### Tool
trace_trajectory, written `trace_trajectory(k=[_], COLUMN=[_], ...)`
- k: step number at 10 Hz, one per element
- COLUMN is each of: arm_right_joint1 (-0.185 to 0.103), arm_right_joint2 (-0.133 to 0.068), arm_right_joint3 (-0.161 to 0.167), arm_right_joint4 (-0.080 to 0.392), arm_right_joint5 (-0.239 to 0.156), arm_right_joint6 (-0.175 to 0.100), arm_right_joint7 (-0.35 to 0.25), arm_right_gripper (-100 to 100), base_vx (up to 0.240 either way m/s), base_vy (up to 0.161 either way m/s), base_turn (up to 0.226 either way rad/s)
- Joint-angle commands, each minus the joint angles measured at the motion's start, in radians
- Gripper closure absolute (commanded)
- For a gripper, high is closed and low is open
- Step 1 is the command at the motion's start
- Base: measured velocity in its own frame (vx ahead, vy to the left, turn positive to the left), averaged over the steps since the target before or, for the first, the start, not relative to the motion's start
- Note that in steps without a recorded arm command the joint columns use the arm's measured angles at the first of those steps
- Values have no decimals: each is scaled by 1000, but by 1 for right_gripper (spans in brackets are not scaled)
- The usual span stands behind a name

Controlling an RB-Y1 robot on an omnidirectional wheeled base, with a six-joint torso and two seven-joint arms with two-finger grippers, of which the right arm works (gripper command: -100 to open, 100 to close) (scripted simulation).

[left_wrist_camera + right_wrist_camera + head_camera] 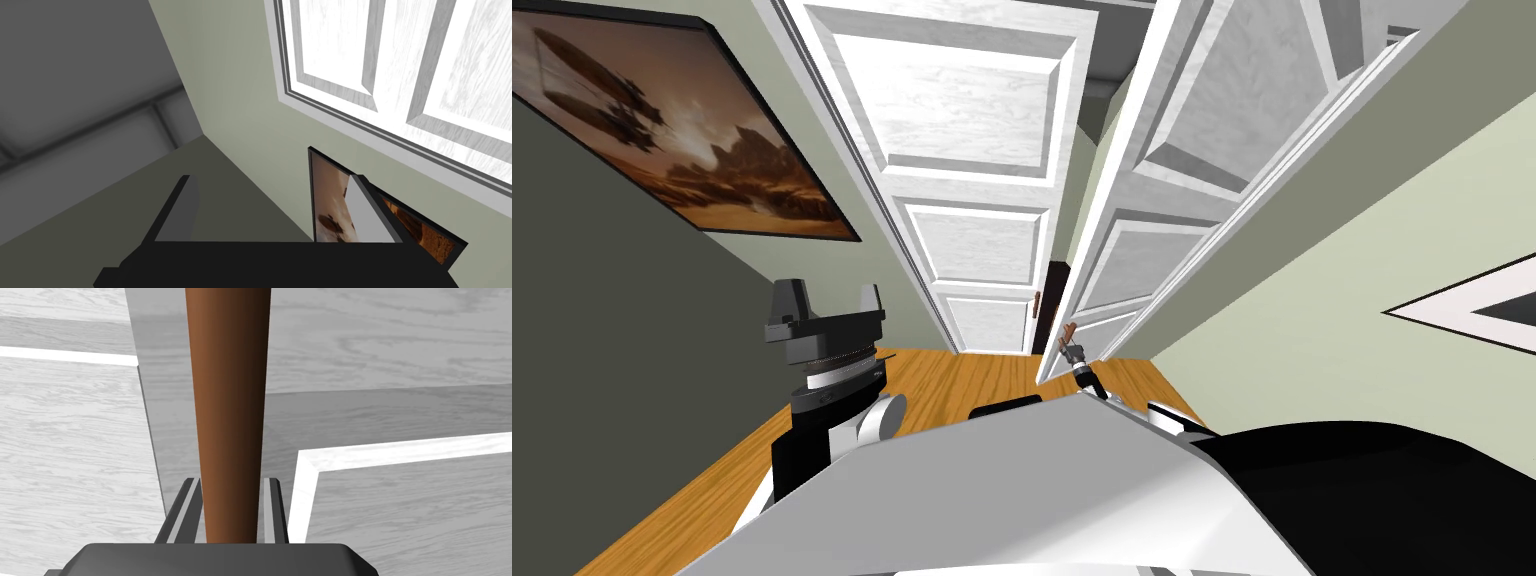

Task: Pull the door open

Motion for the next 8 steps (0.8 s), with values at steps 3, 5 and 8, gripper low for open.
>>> trace_trajectory(k=[3,5,8], arm_right_joint1=[-24,-35,-49], arm_right_joint2=[-15,-22,-30], arm_right_joint3=[70,104,149], arm_right_joint4=[-28,-42,-62], arm_right_joint5=[29,44,63], arm_right_joint6=[-11,-18,-27], arm_right_joint7=[-23,-34,-49], arm_right_gripper=[100,100,100], base_vx=[-112,-76,-62], base_vy=[-81,-81,-94], base_turn=[-5,-3,4])
